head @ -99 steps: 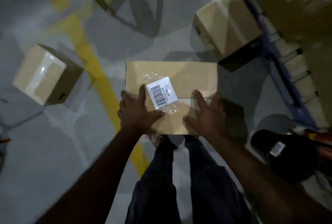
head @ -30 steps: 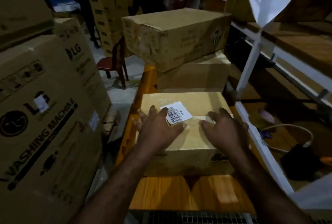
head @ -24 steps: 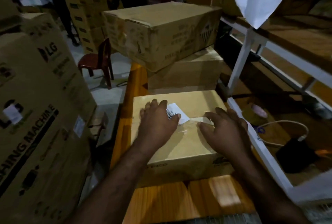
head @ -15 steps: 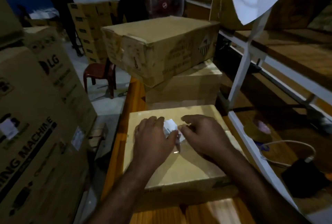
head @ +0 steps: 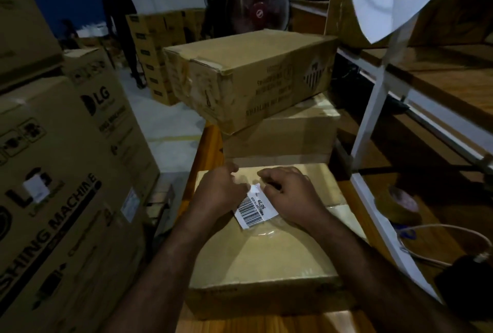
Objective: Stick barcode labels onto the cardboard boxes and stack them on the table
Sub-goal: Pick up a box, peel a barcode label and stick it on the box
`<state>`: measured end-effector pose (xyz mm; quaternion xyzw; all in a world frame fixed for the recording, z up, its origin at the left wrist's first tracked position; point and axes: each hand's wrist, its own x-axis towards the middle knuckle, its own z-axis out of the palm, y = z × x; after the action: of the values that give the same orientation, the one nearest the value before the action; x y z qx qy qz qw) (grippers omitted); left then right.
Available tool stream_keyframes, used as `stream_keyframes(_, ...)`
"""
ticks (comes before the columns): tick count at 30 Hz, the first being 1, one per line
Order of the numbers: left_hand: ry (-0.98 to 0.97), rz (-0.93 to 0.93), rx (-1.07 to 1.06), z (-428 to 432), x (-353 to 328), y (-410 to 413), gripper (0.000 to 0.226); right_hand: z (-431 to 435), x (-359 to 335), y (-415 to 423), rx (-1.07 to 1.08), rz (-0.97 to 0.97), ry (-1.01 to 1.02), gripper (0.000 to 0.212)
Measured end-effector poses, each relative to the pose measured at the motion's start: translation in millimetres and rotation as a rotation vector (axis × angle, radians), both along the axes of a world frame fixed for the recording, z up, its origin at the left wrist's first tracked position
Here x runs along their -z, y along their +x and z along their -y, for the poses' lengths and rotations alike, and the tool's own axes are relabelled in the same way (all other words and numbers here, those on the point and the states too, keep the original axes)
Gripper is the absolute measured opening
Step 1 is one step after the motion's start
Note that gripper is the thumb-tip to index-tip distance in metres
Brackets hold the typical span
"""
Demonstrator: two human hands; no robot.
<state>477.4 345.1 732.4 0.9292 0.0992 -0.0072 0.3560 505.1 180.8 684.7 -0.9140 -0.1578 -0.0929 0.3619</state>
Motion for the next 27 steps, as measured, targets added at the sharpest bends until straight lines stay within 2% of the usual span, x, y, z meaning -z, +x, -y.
stream_keyframes(4,0.116,-0.047,0.025,-3,-4,2,0.052,0,1,0,0.023,-0.029,0.046,0.036)
stream_keyframes(8,0.122,-0.023,0.041,-4,-2,3,0.026,0,2,0,0.028,-0.049,0.083,0.039)
stream_keyframes(18,-0.023,0.018,0.051,-10,11,4,0.012,0,7,4,0.027,-0.033,0.075,0.043)
stream_keyframes(21,-0.067,0.039,0.021,-10,16,2,0.010,0,8,6,0.003,-0.007,-0.032,0.045)
stream_keyframes(24,-0.211,0.056,-0.013,-13,21,-1,0.014,-1,8,8,-0.017,-0.002,-0.159,0.047)
stream_keyframes(27,-0.228,0.049,-0.008,-15,22,-2,0.013,0,8,8,-0.037,-0.004,-0.176,0.035)
